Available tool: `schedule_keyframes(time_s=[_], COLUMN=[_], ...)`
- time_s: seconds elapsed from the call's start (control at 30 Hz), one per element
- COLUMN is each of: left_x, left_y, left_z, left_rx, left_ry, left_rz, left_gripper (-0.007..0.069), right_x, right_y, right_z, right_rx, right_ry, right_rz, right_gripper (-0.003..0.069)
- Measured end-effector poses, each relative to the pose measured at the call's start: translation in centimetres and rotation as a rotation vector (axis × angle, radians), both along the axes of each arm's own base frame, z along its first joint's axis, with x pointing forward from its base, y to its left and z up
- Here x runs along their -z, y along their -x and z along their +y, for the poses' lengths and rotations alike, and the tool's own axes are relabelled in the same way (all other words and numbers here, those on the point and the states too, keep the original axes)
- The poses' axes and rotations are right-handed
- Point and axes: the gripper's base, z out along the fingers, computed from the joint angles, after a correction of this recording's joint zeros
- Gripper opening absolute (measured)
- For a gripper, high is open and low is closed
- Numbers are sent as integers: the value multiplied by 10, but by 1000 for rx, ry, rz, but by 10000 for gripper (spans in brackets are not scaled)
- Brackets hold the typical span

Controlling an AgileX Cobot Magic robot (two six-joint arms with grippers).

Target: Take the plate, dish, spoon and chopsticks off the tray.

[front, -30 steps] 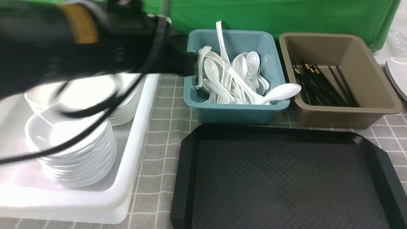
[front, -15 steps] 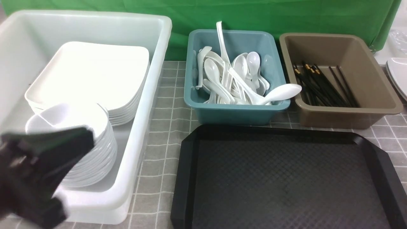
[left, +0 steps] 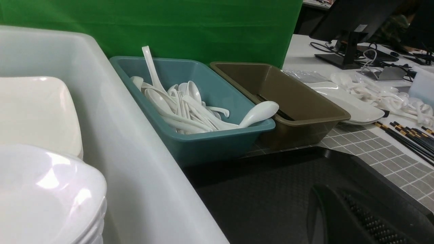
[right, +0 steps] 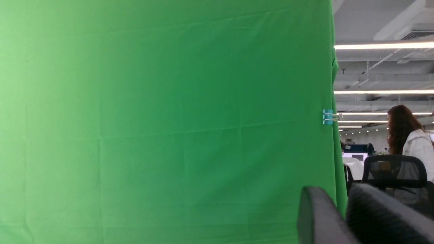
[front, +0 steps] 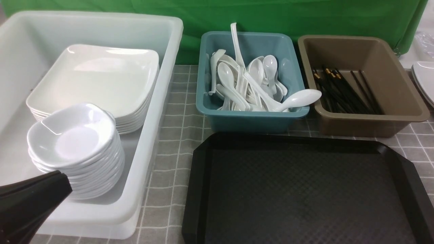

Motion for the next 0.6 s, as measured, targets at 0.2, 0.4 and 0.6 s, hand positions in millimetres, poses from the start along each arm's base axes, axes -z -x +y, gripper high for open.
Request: schedule_keyframes(time_s=[0.2, 0.4, 0.6], left_x=[0, 0, 4], left_y=[0, 0, 4], left_z=[0, 0, 4], left_rx=[1, 1, -27], left_ry=[-7, -9, -12], left_rz=[-5, -5, -67], left_gripper=[1, 1, 1], right_x=[0, 0, 0], right_y=[0, 0, 0], right_z=[0, 0, 0], right_rx=[0, 0, 0], right_ry=[0, 0, 0], right_rz=[0, 0, 1], right_gripper=[205, 216, 225])
